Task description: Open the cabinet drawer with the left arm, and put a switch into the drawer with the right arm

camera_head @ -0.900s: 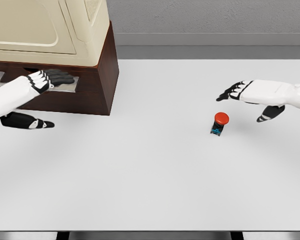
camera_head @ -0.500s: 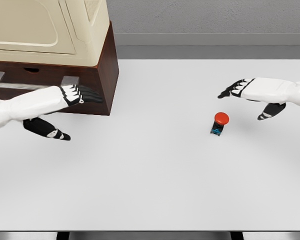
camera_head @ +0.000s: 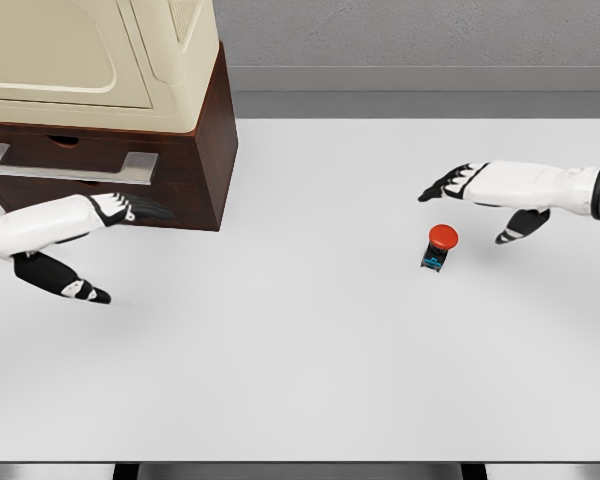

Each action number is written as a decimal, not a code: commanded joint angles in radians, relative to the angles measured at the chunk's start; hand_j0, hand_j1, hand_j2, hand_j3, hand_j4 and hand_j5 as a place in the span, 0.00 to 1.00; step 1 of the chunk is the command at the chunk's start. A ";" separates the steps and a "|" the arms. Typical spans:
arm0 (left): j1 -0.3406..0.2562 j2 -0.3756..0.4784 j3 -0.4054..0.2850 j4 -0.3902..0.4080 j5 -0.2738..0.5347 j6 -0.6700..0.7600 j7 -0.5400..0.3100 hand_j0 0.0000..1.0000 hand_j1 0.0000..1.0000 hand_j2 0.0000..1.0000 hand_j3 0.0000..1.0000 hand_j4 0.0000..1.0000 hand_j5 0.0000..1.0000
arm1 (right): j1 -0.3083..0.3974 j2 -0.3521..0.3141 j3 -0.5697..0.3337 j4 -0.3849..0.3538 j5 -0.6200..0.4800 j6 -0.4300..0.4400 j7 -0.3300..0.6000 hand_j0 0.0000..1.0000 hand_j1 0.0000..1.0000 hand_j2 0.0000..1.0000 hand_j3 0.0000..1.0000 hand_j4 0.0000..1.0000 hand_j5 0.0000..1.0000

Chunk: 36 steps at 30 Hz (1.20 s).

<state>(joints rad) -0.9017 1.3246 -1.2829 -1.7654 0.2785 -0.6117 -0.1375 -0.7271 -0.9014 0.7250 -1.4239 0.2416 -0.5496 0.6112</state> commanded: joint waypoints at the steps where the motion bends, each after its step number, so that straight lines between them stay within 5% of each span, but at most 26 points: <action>1: 0.000 0.033 0.013 0.000 0.017 0.001 0.013 1.00 1.00 1.00 1.00 1.00 1.00 | -0.002 0.010 0.027 0.000 -0.004 0.004 0.000 1.00 1.00 1.00 1.00 1.00 1.00; 8: -0.005 0.053 0.155 -0.002 0.028 0.001 0.075 1.00 1.00 1.00 1.00 1.00 1.00 | -0.011 0.029 0.070 -0.004 -0.004 0.004 0.000 1.00 1.00 1.00 1.00 1.00 1.00; 16: -0.006 0.065 0.162 0.000 0.083 0.001 -0.148 1.00 1.00 1.00 1.00 1.00 1.00 | -0.017 0.036 0.111 -0.003 -0.004 0.004 0.000 1.00 1.00 1.00 1.00 1.00 1.00; 24: 0.012 0.042 0.238 0.003 0.094 0.128 -0.168 1.00 1.00 1.00 1.00 1.00 1.00 | -0.025 0.045 0.113 -0.003 -0.004 0.004 0.000 0.94 0.94 0.94 0.94 0.94 0.94; 36: 0.027 0.036 0.237 0.007 0.125 0.303 -0.166 1.00 1.00 1.00 1.00 1.00 1.00 | -0.026 0.052 0.133 0.014 -0.004 -0.001 0.000 0.80 0.80 0.80 0.80 0.80 0.80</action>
<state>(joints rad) -0.8592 1.3612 -1.0468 -1.7587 0.3973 -0.3208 -0.3044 -0.7547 -0.8492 0.8570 -1.4123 0.2426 -0.5514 0.6112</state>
